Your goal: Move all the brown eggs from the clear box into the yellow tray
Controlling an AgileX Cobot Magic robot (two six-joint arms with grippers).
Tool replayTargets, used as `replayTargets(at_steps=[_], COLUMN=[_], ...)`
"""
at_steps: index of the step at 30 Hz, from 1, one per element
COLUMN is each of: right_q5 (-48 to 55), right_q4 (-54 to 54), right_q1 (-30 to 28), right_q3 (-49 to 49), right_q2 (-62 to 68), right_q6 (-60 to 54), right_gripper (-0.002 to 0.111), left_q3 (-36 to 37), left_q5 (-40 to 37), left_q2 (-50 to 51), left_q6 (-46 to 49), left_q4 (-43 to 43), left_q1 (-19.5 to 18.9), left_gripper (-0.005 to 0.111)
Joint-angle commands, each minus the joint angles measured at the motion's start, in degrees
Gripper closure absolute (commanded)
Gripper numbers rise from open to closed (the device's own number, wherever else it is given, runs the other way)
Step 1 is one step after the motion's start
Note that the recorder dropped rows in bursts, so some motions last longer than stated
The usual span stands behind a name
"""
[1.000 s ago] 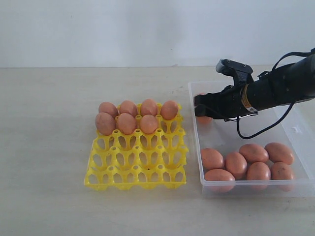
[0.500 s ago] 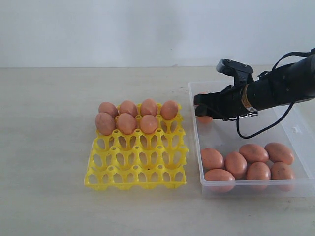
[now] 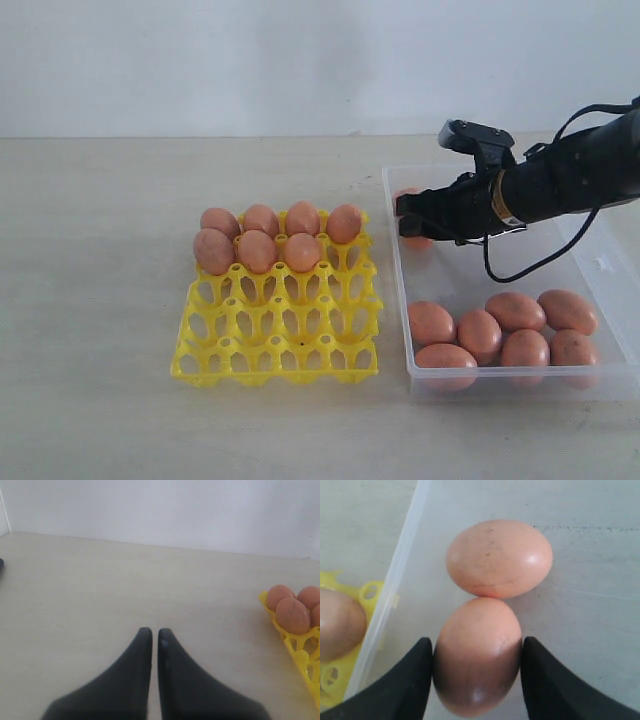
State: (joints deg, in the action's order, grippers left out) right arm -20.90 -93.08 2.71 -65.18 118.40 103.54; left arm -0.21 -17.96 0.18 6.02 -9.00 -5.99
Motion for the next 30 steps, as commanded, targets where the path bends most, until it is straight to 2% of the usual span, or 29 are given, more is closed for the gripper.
replayTargets(at_steps=[1, 11, 17, 20, 21, 24, 25, 26, 27, 30], right_q5=[2.4, 2.1, 1.6, 1.3, 1.3, 1.3, -3.8, -7.4, -16.4, -38.2], right_q4=[-0.7, -0.7, 3.7, 12.2, 20.2, 41.0, 50.6, 53.9, 57.5, 53.4], right_q1=[-0.2, -0.2, -0.2, -0.2, -0.2, -0.2, -0.2, -0.2, -0.2, -0.2], right_q3=[-0.2, -0.2, -0.2, -0.2, -0.2, -0.2, -0.2, -0.2, -0.2, -0.2], right_q2=[-1.9, -8.7, -13.7, -15.1, -15.5, -16.0, -16.0, -16.0, -16.0, -16.0], right_q6=[-1.9, -2.8, -11.2, -20.2, -27.7, -38.7, -47.0, -49.5, -52.6, -62.9], right_gripper=[0.108, 0.108, 0.108, 0.108, 0.108, 0.108, 0.108, 0.108, 0.108, 0.108], left_q3=[0.2, 0.2, 0.2, 0.2, 0.2, 0.2, 0.2, 0.2, 0.2, 0.2], left_q5=[0.1, 0.1, 0.1, 0.1, 0.1, 0.1, 0.1, 0.1, 0.1, 0.1], left_q2=[-0.2, -0.2, -0.2, -0.2, -0.2, -0.2, -0.2, -0.2, -0.2, -0.2], left_q6=[0.2, 0.2, 0.2, 0.2, 0.2, 0.2, 0.2, 0.2, 0.2, 0.2], left_q4=[0.0, 0.0, 0.0, 0.0, 0.0, 0.0, 0.0, 0.0, 0.0, 0.0], left_q1=[-0.2, -0.2, -0.2, -0.2, -0.2, -0.2, -0.2, -0.2, -0.2, -0.2], left_gripper=[0.103, 0.103, 0.103, 0.103, 0.103, 0.103, 0.103, 0.103, 0.103, 0.103])
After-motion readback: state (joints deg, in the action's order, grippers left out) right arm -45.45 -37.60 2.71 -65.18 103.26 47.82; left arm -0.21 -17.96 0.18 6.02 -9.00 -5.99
